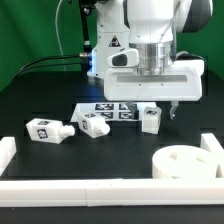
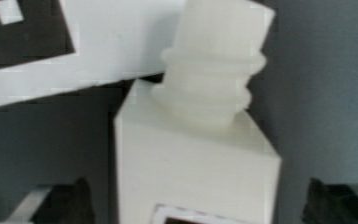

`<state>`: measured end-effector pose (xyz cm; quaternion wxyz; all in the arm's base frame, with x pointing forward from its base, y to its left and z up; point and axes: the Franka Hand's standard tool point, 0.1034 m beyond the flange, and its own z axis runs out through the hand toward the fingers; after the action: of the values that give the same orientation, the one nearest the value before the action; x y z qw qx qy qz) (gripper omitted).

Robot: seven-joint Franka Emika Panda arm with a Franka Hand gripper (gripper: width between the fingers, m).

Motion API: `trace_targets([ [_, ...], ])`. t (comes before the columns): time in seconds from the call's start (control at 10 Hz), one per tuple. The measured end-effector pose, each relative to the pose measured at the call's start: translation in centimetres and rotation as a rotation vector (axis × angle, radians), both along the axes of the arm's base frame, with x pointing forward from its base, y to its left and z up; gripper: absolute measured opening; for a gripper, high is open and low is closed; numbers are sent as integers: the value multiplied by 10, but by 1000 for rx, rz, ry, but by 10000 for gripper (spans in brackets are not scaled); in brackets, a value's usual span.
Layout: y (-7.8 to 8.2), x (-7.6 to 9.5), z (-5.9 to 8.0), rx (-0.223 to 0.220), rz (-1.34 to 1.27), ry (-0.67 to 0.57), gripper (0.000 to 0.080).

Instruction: Assemble stool

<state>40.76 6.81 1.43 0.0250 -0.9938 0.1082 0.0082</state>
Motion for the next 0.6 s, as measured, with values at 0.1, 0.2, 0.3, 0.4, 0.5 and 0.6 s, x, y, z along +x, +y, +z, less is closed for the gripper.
trace_targets([
  [0.1, 0, 6, 7, 33, -13, 95, 634],
  [0.2, -4, 14, 14, 71, -33, 210, 634],
  [0.3, -11, 24, 16, 90, -55, 266, 646],
  [0.4, -12, 23, 15, 95, -58, 289, 646],
  [0.5, -9, 14, 16, 118, -56, 379, 649],
  [0.6, -9, 14, 15, 137, -60, 444, 649],
])
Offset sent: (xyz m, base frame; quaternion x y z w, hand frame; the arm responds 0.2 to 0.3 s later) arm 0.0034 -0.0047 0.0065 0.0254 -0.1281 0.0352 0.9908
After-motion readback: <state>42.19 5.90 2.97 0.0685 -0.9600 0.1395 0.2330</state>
